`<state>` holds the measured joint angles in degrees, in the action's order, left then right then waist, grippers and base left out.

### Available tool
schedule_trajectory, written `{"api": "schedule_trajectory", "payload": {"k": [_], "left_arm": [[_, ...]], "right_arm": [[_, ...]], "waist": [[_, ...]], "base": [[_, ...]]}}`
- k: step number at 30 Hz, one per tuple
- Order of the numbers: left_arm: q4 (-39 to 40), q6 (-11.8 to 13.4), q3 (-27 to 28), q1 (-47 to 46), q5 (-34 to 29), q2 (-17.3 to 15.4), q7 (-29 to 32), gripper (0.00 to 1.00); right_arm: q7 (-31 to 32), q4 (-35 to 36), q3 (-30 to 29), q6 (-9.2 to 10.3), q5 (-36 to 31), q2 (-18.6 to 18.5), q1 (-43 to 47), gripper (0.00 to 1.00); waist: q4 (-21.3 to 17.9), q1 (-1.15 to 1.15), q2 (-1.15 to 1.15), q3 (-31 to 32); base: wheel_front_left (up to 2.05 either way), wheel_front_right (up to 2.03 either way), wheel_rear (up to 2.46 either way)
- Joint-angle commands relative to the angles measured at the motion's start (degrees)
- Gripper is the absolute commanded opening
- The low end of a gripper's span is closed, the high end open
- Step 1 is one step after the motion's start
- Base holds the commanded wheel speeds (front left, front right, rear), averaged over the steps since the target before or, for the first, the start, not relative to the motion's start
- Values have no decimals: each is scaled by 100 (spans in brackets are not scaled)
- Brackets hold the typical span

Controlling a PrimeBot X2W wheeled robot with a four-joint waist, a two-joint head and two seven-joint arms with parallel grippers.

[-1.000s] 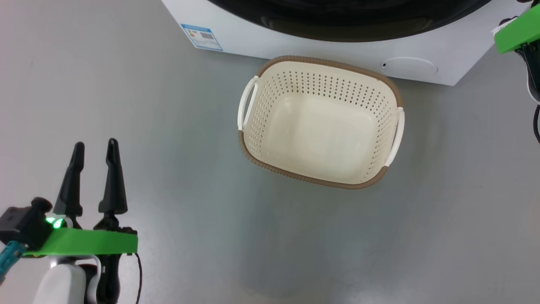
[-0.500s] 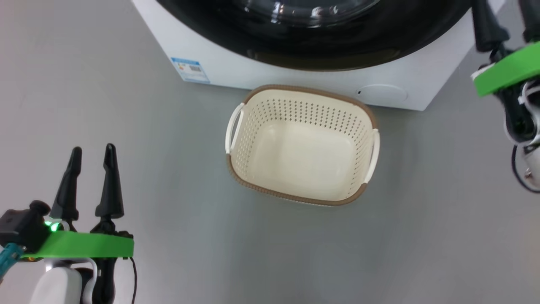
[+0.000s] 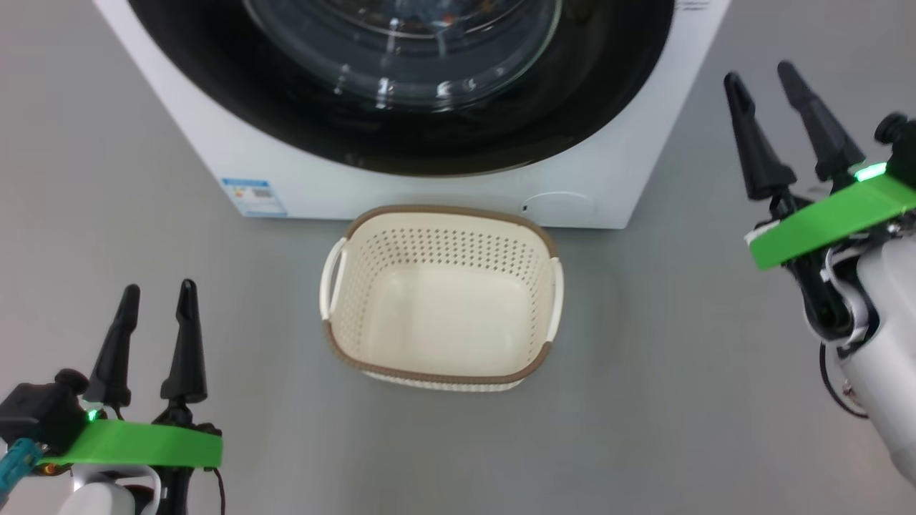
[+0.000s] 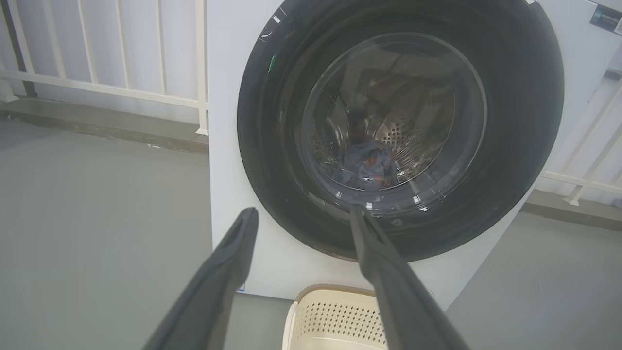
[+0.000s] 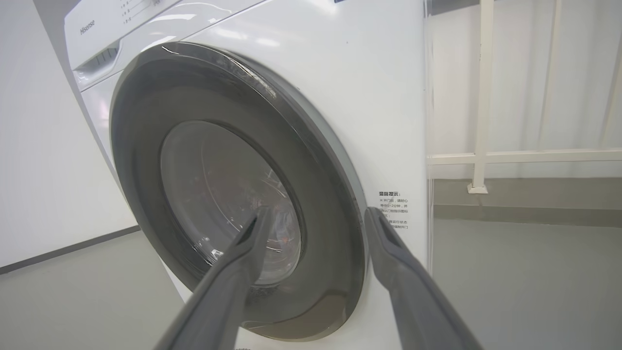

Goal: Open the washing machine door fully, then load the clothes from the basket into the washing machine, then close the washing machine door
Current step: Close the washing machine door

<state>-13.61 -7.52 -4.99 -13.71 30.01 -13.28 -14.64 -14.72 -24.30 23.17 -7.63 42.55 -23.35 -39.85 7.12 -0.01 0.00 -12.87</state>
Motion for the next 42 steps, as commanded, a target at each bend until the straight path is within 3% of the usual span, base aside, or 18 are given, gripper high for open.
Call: {"api": "schedule_trajectory", "payload": {"k": [1, 21, 42], "left_arm": [[101, 3, 192, -15, -35, -193, -36, 100], [148, 110, 227, 433, 71, -140, -23, 100], [279, 141, 146, 669, 313, -142, 115, 100]], "right_arm": [[-28, 182, -19, 14, -77, 5, 210, 100], [-28, 587, -339, 14, -377, 182, 1747, 100], [-28, 733, -879, 14, -891, 348, 2420, 100]], "waist": [[-353, 1, 0, 327], [-1129, 1, 0, 1047], [-1184, 1, 0, 1215]], "base": [[0, 0, 0], [0, 0, 0], [0, 0, 0]]}}
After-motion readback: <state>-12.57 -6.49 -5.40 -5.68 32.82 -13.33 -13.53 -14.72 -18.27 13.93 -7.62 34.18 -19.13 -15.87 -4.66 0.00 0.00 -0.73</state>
